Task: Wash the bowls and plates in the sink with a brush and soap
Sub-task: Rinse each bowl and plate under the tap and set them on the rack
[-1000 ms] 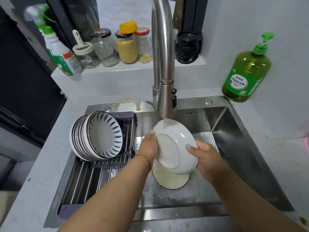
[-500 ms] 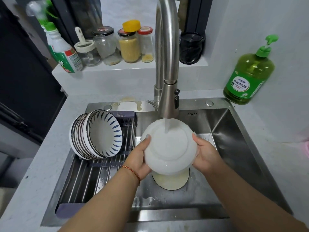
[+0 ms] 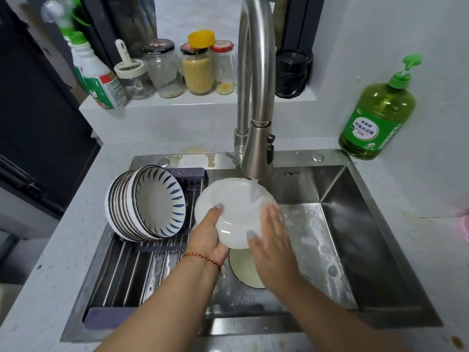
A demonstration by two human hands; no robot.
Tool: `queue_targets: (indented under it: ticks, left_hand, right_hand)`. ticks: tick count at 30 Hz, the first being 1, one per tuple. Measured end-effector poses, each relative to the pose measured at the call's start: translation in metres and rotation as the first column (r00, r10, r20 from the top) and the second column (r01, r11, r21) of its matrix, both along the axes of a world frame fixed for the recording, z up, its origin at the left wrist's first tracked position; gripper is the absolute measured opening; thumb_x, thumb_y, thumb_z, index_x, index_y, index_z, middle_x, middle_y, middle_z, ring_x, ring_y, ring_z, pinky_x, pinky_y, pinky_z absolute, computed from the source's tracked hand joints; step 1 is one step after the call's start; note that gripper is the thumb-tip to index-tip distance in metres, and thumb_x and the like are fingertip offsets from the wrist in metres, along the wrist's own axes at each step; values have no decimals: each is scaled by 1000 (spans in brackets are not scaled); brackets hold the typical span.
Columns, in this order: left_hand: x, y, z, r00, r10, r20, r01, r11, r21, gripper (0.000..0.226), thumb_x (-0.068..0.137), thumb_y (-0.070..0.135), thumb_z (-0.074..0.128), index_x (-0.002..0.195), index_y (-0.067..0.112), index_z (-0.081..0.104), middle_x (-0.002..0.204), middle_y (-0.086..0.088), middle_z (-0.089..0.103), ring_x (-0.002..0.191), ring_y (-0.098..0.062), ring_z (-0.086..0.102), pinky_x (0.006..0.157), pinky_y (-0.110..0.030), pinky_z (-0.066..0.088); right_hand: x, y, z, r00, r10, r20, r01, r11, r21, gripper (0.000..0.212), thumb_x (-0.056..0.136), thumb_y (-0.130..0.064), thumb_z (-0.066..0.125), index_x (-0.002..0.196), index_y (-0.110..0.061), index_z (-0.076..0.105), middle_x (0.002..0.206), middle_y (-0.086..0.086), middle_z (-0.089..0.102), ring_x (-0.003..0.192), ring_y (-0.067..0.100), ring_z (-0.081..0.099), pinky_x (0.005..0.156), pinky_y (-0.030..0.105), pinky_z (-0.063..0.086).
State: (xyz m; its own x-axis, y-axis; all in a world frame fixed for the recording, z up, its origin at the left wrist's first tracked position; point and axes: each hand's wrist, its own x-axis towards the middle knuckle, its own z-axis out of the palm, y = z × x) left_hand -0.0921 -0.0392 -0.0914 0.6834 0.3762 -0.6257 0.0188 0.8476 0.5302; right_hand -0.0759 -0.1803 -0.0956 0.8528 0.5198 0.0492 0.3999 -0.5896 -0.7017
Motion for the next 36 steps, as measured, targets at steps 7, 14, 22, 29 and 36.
queue_targets:
  ticks: [7,14,22,29,36]
  left_hand:
    - [-22,2,2,998,-62,-28,64,996,69,33,81,10,64,113,-1,62,113,-24,68,109,-42,62,97,-64,44]
    - [-38,-11,9,989,-144,-32,148,972,182,26,81,-6,58,106,-5,64,95,-22,72,83,-33,70,76,-52,58]
    - [-50,-10,13,982,-175,-69,188,940,284,34,79,-10,61,112,-4,63,102,-25,70,86,-35,69,72,-47,59]
    - [-48,12,20,987,-144,-69,159,932,327,24,80,-8,61,102,0,65,90,-18,74,79,-32,71,69,-47,59]
    - [-8,20,25,975,-205,-89,223,924,311,37,84,21,70,114,1,64,108,-21,70,101,-40,66,84,-56,54]
  right_hand:
    - [11,-5,10,999,-23,-45,26,998,57,64,97,-53,20,152,-23,13,157,-15,4,143,-3,-2,117,19,-1]
    - [58,18,36,983,182,-7,-179,961,-208,81,86,-65,4,150,-21,26,155,4,29,143,19,22,118,40,16]
    - [71,62,63,930,331,-158,-367,848,-383,52,98,-57,13,96,-27,56,126,5,55,119,29,49,100,43,37]
    - [97,40,44,750,-22,-661,-9,999,-44,48,80,-67,57,100,-24,66,101,0,68,93,21,65,81,34,51]
    - [78,-18,12,243,298,-923,538,750,384,50,88,-50,47,121,-16,66,120,14,66,108,31,64,89,47,53]
